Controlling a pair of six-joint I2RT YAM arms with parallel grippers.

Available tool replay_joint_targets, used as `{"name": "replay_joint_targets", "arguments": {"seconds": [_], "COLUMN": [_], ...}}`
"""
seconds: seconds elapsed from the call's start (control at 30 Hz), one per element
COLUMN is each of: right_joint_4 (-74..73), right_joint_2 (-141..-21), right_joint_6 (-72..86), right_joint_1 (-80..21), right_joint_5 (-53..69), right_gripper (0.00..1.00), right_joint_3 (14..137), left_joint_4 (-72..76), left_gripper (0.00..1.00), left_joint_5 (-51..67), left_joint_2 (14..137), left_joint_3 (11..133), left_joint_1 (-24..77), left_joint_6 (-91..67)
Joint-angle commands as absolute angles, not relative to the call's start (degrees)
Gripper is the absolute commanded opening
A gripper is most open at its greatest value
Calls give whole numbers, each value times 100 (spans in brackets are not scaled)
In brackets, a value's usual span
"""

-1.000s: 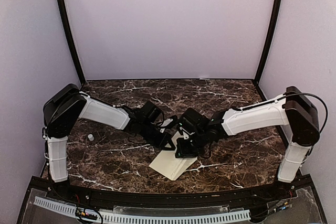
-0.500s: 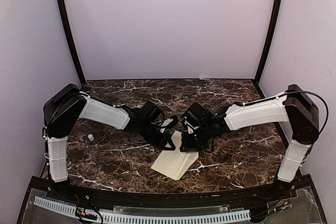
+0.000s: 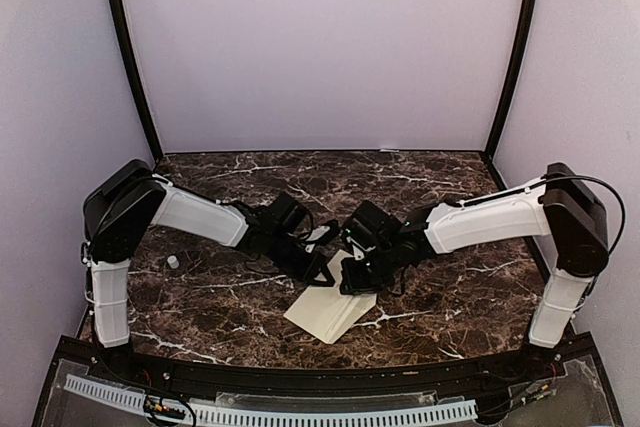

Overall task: Place the letter into the envelope and seal it
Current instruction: Paint the envelope at the center of the board.

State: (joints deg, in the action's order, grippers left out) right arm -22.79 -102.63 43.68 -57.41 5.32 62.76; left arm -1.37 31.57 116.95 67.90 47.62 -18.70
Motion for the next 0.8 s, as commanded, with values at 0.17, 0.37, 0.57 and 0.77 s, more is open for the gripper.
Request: {"name": "replay_joint_targets", "arguments": {"seconds": [0.17,0.37,0.57,0.77], "right_joint_4": [-2796,-2751,-2705,-2780], "right_joint_2": [-10362,-10476,-10524,-10567], "right_joint_6": [4602,4694,4765,4820], "right_joint_1": [-6128,-6349,-6468,-6456], "right_joint_5": [686,815,866,735], "right_gripper": [0,0,0,0], "right_joint_3": [6308,6412,6535,6552], "left_joint_4": [-703,-718,-729,-729], "left_gripper": [0,0,0,0], "left_joint_5": [2788,2786,2791,2812], "left_joint_2": [12021,12024,12023,12023], "left_joint_3": [6710,6722,6732,6741], "left_joint_1": [4746,4746,4741,4746], "left_joint_6": [-1863,-1864,-1855,-1847]}}
